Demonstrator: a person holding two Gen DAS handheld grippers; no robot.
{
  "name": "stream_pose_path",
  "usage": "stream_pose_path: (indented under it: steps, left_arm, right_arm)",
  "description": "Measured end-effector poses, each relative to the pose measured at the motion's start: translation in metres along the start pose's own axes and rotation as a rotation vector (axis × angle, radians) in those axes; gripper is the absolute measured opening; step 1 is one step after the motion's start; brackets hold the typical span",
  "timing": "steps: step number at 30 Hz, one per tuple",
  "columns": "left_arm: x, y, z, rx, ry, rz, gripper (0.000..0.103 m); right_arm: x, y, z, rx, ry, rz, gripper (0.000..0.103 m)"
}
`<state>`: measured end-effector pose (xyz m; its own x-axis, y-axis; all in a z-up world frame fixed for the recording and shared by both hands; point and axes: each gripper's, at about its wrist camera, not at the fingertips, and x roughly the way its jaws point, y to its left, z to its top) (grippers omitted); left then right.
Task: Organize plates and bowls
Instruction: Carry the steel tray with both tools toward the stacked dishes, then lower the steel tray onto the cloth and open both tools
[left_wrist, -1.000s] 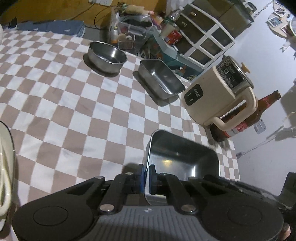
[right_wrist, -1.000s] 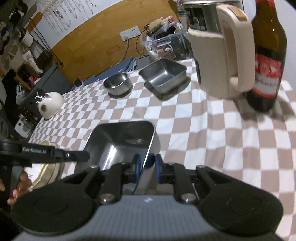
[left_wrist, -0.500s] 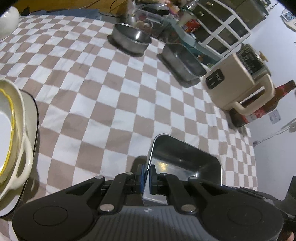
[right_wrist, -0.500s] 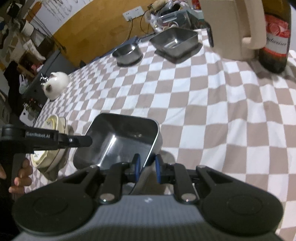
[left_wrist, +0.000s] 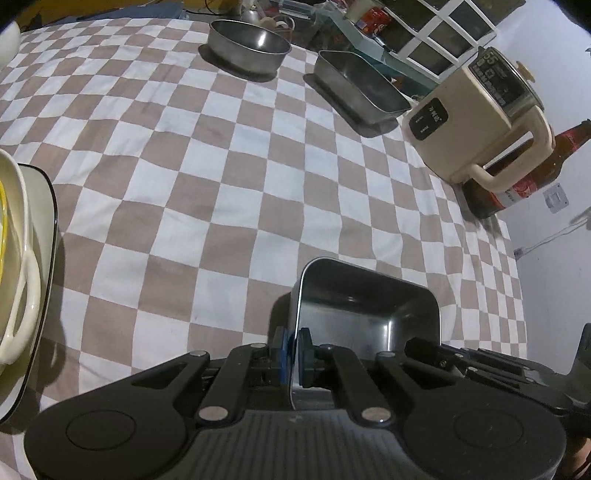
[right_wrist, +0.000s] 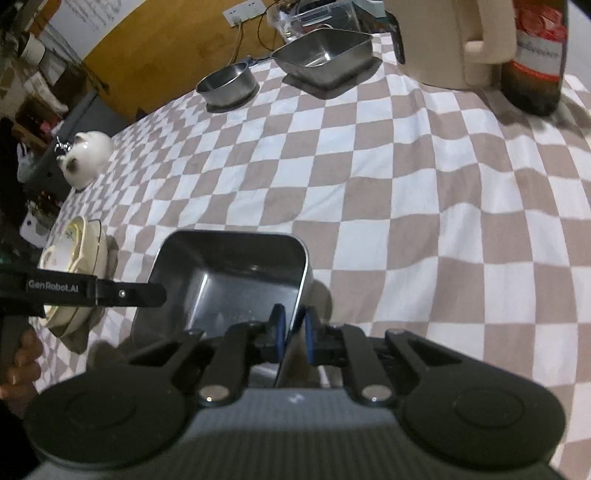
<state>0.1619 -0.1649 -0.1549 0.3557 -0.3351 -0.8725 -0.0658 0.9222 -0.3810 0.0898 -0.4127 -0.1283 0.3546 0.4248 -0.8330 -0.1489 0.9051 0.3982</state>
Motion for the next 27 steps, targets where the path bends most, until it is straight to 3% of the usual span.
stream_pose_path:
  steps: [19,23,27]
  left_arm:
    - [0.0065,0.0023,-0.0042,0.027,0.01,0.005,0.006]
    - [0.0063,0.0032,-0.0038,0.031,0.012,0.015,0.014]
    - [0.0066,0.0027,-0.0033,0.047,0.02,0.021,0.037]
  right_arm:
    - [0.0041,0.0002,0.0051,0.014,0.0,-0.029,0.013]
    - [0.0073,0.0009,0.0038,0.02,0.02,-0.039,0.015]
    - [0.0076,0.0012,0.001,0.023,0.022,-0.052,0.018]
